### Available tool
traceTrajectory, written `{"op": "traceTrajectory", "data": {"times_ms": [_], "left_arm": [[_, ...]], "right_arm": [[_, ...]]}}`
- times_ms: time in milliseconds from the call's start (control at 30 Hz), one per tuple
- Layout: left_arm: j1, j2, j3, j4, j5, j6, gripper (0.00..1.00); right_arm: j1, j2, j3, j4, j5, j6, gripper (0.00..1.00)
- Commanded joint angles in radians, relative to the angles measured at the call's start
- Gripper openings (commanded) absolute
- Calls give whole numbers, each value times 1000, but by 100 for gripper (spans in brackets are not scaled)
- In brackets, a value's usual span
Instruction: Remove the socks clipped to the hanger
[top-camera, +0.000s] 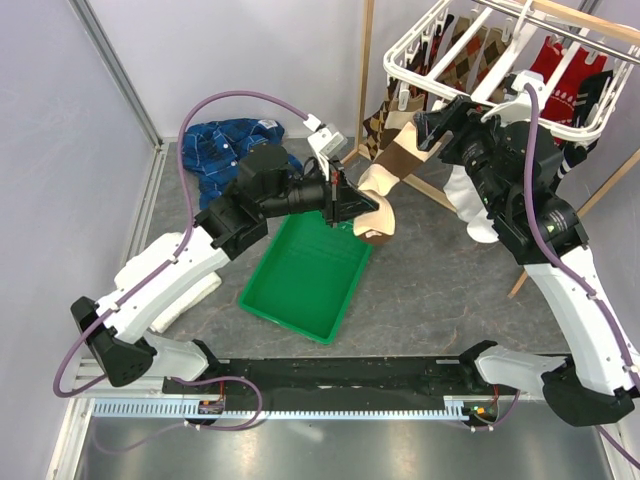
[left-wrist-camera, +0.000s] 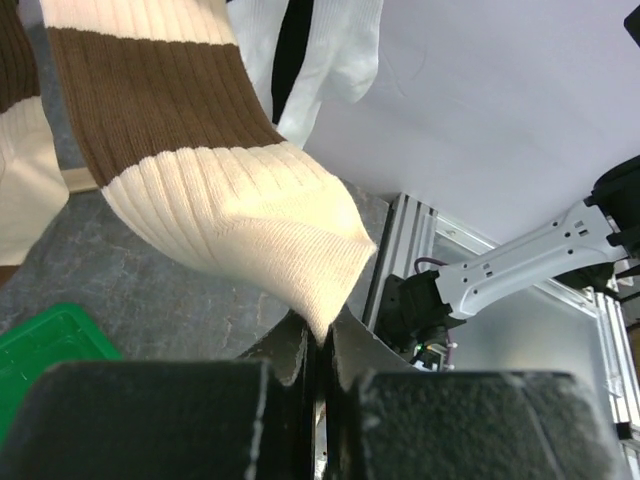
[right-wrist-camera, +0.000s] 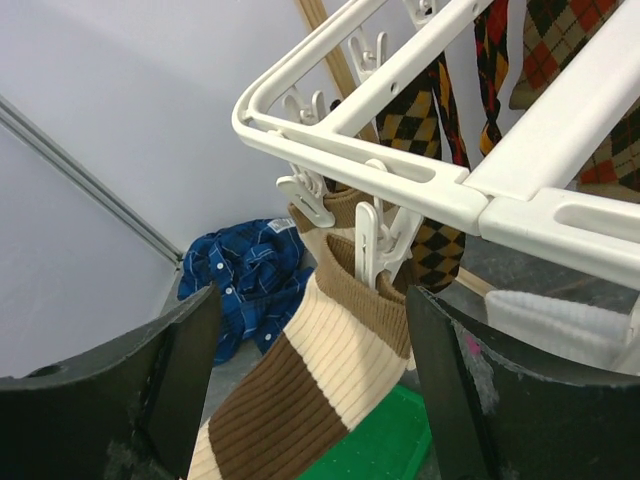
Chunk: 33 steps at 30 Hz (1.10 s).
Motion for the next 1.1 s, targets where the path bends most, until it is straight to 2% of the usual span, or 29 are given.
{"op": "traceTrajectory", "data": {"times_ms": [0, 233, 467, 700, 1067], "left_arm": [[29, -44, 48, -33, 113, -59, 2], [82, -48, 62, -45, 186, -97, 2], [109, -38, 71, -45, 238, -122, 2], [112, -34, 74, -43, 254, -127, 2], [116, -34, 76, -45, 259, -122, 2]], "right_arm": [[-24, 18, 50, -31, -23, 50, 82], [-40, 39, 54, -18, -25, 84, 84], [-52, 42, 18, 68, -45, 105, 84], [-61, 44, -36, 149, -37, 145, 84], [-66, 68, -48, 157, 15, 217, 85]]}}
